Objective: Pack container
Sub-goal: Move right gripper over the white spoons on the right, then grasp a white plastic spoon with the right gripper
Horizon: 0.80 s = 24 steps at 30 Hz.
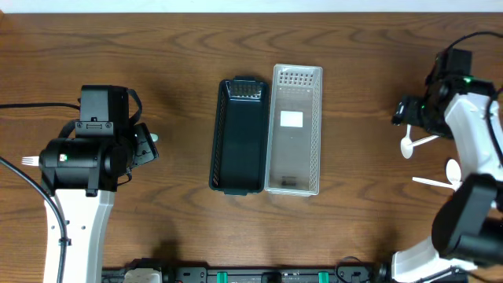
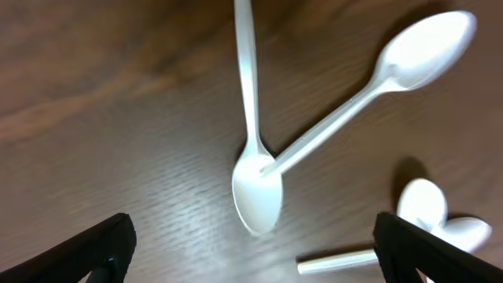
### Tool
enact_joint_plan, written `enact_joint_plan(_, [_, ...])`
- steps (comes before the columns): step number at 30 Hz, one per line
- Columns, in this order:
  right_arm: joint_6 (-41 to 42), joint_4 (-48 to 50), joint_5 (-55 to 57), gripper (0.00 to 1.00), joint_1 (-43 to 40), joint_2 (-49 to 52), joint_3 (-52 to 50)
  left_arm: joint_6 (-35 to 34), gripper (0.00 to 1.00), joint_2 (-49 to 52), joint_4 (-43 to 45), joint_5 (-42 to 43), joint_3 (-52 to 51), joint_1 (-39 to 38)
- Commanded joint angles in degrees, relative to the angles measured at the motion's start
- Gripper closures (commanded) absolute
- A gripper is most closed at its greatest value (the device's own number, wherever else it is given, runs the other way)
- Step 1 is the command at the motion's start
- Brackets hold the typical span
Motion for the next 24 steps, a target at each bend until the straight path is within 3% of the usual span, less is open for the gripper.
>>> enact_joint_plan(1, [-3.06, 1.29, -0.92, 0.01, -0.52, 4.63, -0.55, -0.11, 0.30, -0.35, -0.22, -0.59, 1.33, 0.35])
enact_joint_plan(17, [-5.70, 7.61, -6.16, 0.02, -0.92, 14.27, -0.55, -0.11, 0.30, -0.35, -0.22, -0.59, 1.33, 0.35])
enact_joint_plan(21, [-5.44, 7.52, -8.31, 0.12, -1.38, 16.33, -0.57, -0.11, 0.30, -0.35, -0.20, -0.59, 1.33, 0.35])
enact_joint_plan(24, [-4.59, 7.30, -8.39, 0.26, -1.42, 17.79, -0.57, -0.11, 0.30, -0.35, -0.20, -0.59, 1.33, 0.35])
